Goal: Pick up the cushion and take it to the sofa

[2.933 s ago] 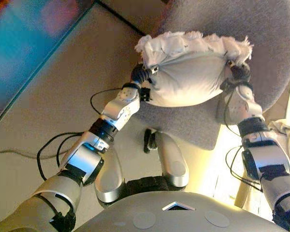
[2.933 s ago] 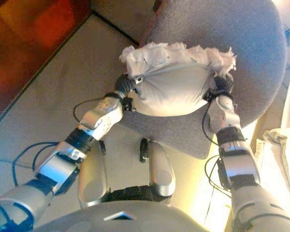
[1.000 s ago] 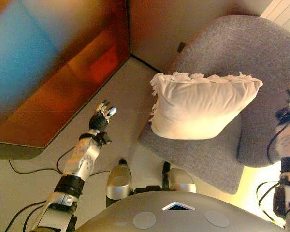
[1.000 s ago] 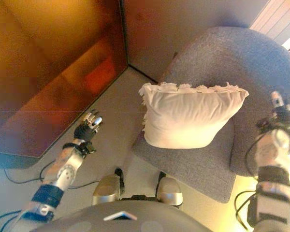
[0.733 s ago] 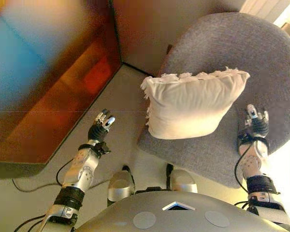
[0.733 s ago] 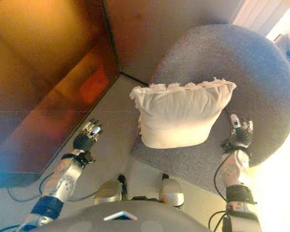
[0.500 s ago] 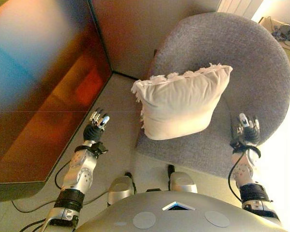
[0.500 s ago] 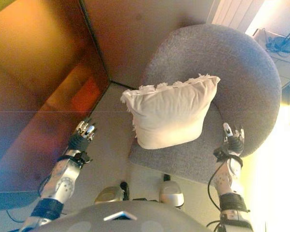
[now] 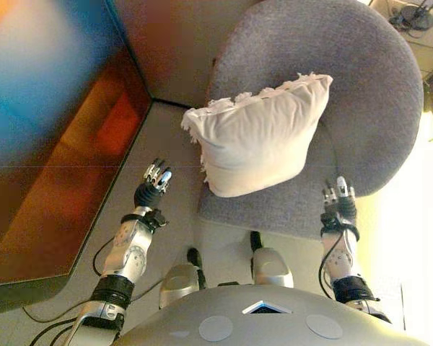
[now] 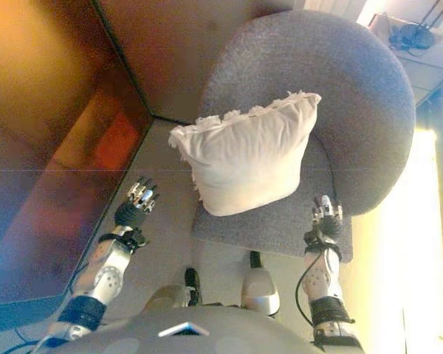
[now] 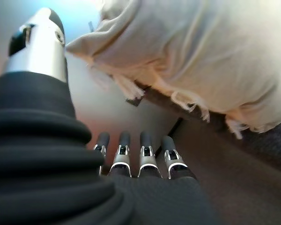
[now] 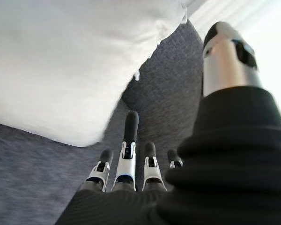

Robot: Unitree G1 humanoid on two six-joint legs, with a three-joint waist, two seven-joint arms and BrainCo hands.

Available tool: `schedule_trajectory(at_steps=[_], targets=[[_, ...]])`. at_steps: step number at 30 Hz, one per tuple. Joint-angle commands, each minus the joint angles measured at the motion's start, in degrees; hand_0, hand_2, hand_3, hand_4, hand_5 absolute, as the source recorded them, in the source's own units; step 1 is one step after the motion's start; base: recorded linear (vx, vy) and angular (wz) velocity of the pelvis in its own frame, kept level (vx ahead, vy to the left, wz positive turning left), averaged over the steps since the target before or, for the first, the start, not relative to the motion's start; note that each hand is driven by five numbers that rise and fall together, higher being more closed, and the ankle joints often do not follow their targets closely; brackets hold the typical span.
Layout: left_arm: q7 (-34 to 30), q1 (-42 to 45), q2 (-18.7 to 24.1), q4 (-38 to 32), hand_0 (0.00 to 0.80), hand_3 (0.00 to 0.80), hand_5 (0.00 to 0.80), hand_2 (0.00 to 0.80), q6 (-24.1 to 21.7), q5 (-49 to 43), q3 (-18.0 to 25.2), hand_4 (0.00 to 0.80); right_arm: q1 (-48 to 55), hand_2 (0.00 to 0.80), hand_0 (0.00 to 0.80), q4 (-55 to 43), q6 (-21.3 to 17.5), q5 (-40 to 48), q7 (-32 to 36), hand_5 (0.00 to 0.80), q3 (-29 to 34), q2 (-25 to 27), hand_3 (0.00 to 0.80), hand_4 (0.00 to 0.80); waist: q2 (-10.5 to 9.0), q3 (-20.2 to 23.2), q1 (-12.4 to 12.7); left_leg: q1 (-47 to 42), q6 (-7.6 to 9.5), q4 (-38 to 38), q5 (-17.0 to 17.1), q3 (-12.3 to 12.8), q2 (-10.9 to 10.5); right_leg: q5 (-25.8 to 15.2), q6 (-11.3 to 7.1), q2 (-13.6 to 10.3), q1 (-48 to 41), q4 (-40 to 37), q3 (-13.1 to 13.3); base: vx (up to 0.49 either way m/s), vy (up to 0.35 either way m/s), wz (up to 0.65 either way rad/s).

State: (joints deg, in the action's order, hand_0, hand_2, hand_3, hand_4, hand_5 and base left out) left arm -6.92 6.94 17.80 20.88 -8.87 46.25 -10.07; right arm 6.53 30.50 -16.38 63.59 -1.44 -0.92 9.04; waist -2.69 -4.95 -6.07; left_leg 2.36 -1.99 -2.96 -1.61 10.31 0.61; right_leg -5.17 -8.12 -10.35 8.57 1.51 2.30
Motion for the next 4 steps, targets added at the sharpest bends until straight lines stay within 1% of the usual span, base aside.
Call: schedule_trajectory(at_steps=[1, 4], targets=[[-3.05, -3.16, -1.3, -1.32, 0.0, 0.0, 0.0, 0.0, -1.88, 2.09, -0.29, 0.0, -2.78, 0.0, 0.0, -1.76, -0.27, 4.42, 6.03, 0.0, 0.21, -0.11, 0.0, 0.0, 1.3, -1.45, 0.31, -2.49, 2.2, 1.06, -3.0, -1.8, -1.8, -4.94, -3.09, -0.3, 2.13, 0.75, -3.91, 0.025, -0.022, -0.21], [-2.39, -3.18, -1.48, -0.91, 0.0, 0.0, 0.0, 0.0, -1.99, 1.88, -0.69, 0.0, -2.72, 0.0, 0.0, -1.44, -0.3, 3.35, 6.22, 0.0, -0.29, -0.17, 0.0, 0.0, 1.28, -1.43, 0.24, -2.74, 2.4, 0.75, -3.3, -1.68, -1.96, -4.84, -3.03, -0.28, 2.03, 0.92, -3.78, 0.013, -0.004, -0.09]])
